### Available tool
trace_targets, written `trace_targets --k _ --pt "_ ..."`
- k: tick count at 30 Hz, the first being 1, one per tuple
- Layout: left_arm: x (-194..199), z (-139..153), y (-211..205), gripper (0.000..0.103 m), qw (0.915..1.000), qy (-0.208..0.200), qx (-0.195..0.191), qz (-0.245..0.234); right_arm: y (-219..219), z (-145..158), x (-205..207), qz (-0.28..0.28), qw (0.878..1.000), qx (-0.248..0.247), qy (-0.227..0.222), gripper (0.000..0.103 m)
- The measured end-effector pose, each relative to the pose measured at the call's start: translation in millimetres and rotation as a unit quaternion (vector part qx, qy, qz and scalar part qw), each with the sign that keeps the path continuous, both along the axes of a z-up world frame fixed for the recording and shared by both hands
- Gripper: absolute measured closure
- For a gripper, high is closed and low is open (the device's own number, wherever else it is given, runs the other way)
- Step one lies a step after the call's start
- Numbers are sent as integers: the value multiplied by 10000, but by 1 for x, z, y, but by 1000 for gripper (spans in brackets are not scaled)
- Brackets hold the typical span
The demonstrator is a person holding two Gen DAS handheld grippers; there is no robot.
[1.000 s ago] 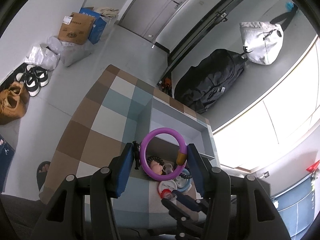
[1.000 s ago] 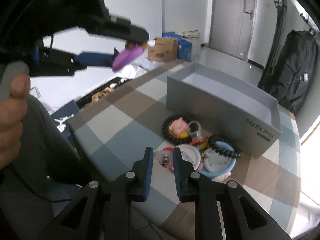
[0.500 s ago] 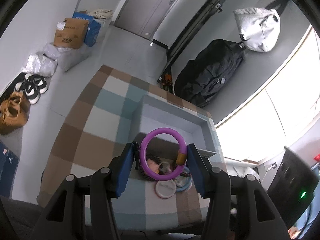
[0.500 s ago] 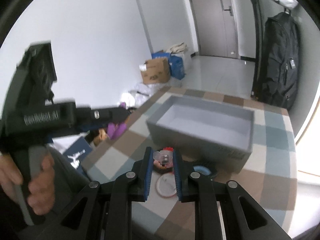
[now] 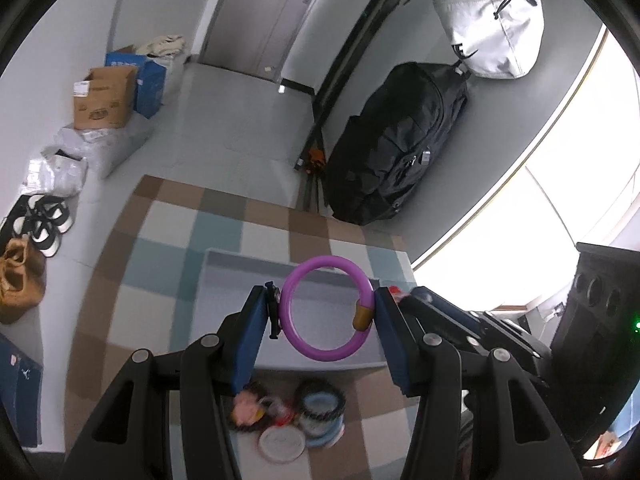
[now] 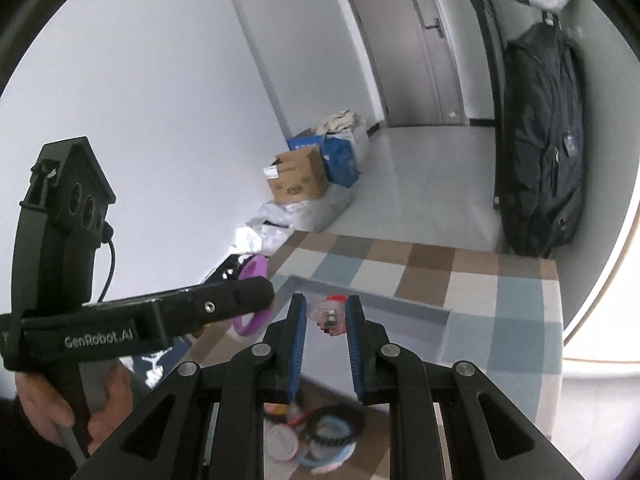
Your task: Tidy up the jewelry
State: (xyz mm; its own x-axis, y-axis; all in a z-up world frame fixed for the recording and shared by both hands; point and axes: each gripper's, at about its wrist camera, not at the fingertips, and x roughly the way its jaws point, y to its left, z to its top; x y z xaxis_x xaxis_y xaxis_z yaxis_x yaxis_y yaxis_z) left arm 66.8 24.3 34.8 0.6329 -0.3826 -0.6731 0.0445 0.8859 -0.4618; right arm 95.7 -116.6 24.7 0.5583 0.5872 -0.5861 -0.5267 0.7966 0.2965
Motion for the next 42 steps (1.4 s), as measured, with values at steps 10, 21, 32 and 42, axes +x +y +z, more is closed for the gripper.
trace_targets --k 10,21,32,42 --pt "37 -38 2 55 9985 482 23 -256 -12 -32 43 -52 9981 131 595 84" --pt "44 -58 -3 55 9964 725 -36 -446 -11 -58 61 64 9942 304 1028 84" --pt "58 -57 -7 48 9961 773 38 -423 -15 -59 63 -143 9954 138 938 69" --pt "48 -41 -1 24 9988 344 -18 -337 -47 -38 48 -541 9955 533 565 19"
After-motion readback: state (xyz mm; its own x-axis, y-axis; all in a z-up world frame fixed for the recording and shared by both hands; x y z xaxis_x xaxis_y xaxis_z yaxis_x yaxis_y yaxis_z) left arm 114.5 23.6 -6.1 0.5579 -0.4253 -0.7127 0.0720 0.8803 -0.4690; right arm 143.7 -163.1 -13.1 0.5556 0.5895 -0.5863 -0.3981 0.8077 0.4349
